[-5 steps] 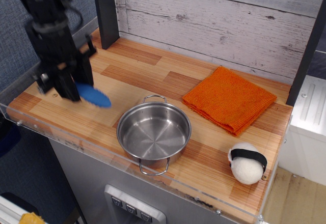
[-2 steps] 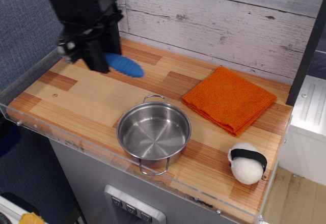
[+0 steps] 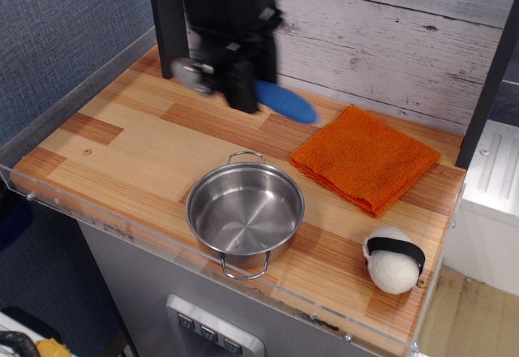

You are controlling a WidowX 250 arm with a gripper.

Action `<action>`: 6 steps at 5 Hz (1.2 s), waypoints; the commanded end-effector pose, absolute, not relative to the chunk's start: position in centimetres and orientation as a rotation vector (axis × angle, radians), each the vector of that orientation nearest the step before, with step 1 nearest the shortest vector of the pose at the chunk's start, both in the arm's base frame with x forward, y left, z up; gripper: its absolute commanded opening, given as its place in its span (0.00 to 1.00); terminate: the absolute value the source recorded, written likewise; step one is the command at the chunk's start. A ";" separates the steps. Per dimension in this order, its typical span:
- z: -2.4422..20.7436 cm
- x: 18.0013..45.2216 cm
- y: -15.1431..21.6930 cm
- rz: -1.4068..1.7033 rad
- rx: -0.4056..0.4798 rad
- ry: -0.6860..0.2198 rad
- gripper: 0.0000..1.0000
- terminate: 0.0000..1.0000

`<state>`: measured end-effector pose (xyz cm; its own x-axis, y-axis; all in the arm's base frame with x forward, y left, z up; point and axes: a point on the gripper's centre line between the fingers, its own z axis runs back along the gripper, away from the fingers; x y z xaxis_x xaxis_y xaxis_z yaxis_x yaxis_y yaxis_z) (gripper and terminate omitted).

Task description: Move the spoon and drop onto orange towel

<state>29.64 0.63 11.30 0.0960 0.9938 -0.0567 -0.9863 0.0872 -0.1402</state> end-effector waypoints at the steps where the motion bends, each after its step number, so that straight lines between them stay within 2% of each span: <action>1: 10.6 32.8 -2.8 1.476 -0.173 -0.120 0.00 0.00; 3: 7.1 36.0 -4.8 1.475 -0.169 -0.092 0.00 0.00; 6: 2.9 37.4 -7.5 1.433 -0.159 -0.050 0.00 0.00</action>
